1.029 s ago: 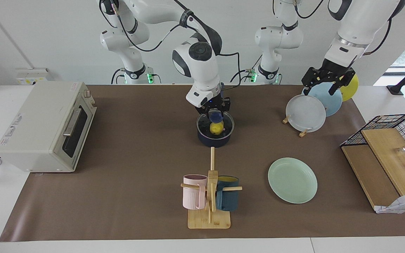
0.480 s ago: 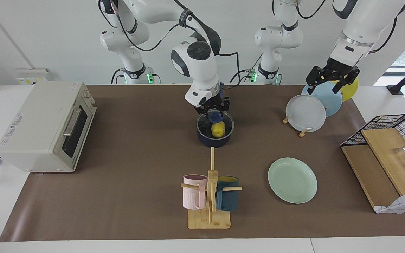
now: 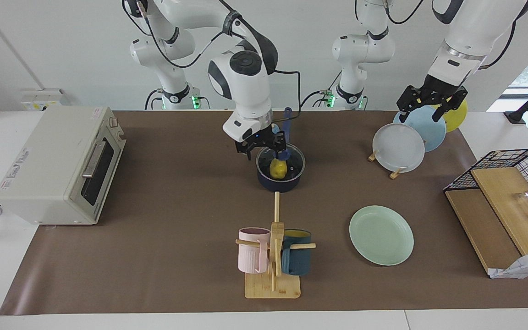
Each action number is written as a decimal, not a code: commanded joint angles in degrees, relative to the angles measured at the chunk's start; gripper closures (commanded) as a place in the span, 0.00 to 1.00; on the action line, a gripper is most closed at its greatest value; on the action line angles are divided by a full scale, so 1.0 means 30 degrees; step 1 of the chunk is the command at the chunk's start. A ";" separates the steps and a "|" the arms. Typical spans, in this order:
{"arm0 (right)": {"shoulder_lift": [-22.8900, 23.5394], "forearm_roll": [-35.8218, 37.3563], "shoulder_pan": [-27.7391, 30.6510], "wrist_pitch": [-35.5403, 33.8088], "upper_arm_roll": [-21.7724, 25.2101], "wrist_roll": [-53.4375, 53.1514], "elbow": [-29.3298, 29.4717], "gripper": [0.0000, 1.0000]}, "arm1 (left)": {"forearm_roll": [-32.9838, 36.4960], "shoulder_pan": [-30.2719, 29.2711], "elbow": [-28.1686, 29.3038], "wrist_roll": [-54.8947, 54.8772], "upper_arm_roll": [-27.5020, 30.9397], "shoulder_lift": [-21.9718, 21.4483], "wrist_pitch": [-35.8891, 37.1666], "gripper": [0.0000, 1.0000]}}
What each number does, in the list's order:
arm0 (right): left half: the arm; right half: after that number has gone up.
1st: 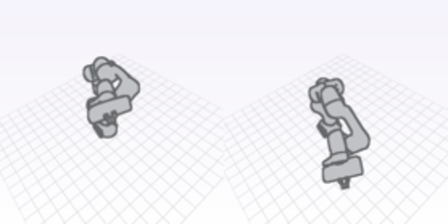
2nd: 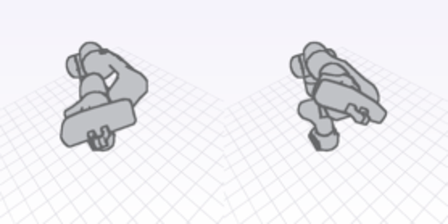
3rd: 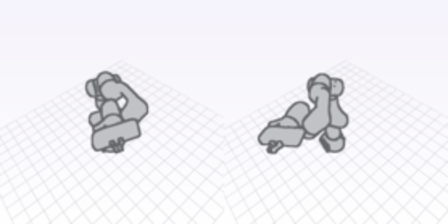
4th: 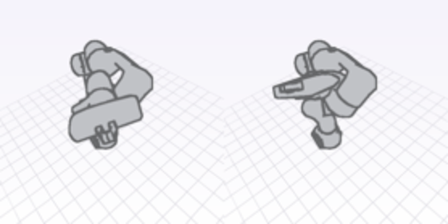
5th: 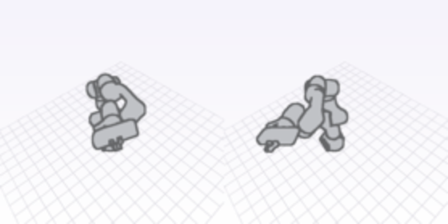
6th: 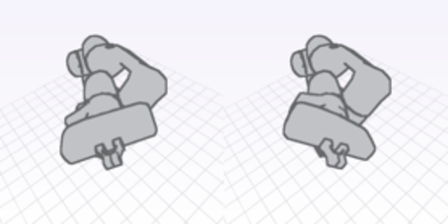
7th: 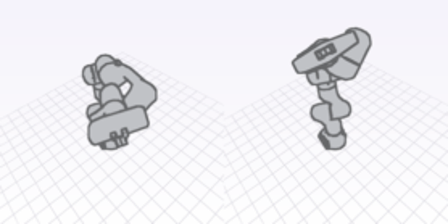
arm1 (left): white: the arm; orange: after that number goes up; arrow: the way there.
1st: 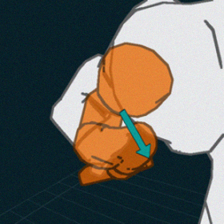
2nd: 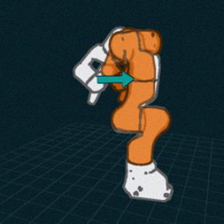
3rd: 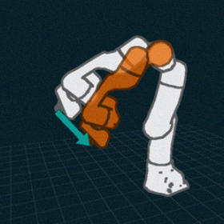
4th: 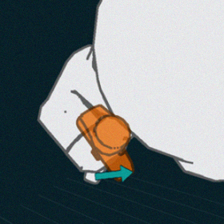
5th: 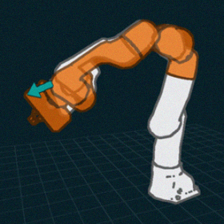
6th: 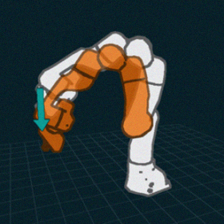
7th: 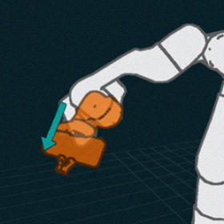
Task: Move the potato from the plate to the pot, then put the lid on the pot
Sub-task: 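Lower the glass lid onto the pot with the right gripper, then open the right gripper and draw it back from the pot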
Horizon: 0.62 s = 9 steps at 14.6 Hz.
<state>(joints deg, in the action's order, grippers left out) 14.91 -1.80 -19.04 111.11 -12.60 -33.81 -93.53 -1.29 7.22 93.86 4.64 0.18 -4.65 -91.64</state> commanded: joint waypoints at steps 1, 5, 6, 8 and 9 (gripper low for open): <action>-0.0894 0.0189 0.2121 -0.1845 -0.0166 0.2037 0.0298 0.00 | 0.0108 -0.0064 -0.0526 0.0094 -0.0178 0.0115 0.0489 0.00; -0.1892 0.0189 0.3794 -0.3573 -0.0137 0.3969 0.0298 0.00 | 0.0050 -0.0180 -0.0584 0.0065 -0.0411 0.0174 0.0402 0.00; -0.2328 0.0160 0.4292 -0.4014 -0.0137 0.4586 0.0298 0.00 | 0.0050 -0.0268 -0.0555 0.0036 -0.0471 0.0174 0.0343 0.00; -0.2742 0.0131 0.5724 -0.4892 -0.0137 0.6078 0.0298 0.00 | 0.0050 -0.0298 -0.0439 -0.0169 -0.0472 0.0145 0.0197 0.00; -0.3062 0.0015 0.6428 -0.5420 -0.0050 0.6985 0.0298 0.00 | 0.0050 -0.0298 -0.0351 -0.0170 -0.0472 0.0116 0.0022 0.00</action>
<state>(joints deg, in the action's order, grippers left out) 7.64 -1.60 -4.29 97.49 -12.20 -17.94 -92.22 -1.30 7.22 93.74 4.65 -0.55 -4.65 -91.69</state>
